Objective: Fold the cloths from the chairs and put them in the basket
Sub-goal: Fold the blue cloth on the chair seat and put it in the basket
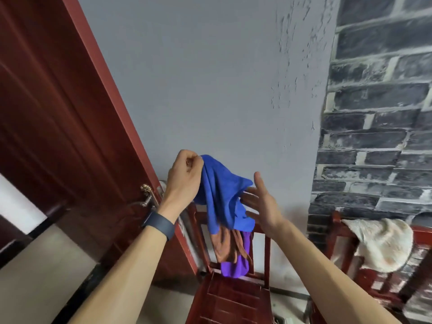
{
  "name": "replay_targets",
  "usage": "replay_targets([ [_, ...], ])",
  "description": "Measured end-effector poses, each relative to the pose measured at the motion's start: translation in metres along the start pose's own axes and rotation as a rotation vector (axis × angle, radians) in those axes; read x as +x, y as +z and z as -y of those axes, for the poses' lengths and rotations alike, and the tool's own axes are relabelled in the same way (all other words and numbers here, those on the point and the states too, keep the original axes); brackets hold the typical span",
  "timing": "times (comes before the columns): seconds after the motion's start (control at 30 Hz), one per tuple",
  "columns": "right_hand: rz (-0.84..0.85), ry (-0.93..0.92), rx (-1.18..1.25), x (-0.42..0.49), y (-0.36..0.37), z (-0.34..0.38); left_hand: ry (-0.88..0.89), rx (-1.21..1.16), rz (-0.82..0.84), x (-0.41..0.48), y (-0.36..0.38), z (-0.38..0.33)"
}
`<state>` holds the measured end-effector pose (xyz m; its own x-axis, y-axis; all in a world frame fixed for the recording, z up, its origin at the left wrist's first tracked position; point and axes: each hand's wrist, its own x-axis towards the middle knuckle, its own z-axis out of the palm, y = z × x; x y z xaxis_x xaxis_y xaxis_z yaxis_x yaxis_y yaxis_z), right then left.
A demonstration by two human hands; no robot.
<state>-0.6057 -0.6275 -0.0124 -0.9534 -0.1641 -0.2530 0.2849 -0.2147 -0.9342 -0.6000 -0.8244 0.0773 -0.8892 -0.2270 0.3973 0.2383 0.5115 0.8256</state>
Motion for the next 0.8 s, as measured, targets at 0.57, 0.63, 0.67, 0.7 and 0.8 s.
replay_targets([
  [0.57, 0.175, 0.015, 0.010, -0.108, 0.025, -0.012, -1.373, -0.756, 0.293, -0.246, 0.040, 0.124],
  [0.63, 0.184, 0.019, 0.069, -0.120, 0.020, -0.016, -1.428, -0.831, 0.399, -0.255, 0.050, 0.133],
  [0.67, 0.173, 0.021, 0.087, -0.124, 0.016, -0.020, -1.431, -0.836, 0.440, -0.255, 0.054, 0.136],
  [0.7, 0.169, 0.021, 0.104, -0.129, 0.011, -0.024, -1.415, -0.832, 0.468, -0.254, 0.058, 0.139],
  [0.8, 0.094, 0.034, 0.156, -0.138, -0.014, -0.041, -1.314, -0.712, 0.468, -0.247, 0.062, 0.146],
])
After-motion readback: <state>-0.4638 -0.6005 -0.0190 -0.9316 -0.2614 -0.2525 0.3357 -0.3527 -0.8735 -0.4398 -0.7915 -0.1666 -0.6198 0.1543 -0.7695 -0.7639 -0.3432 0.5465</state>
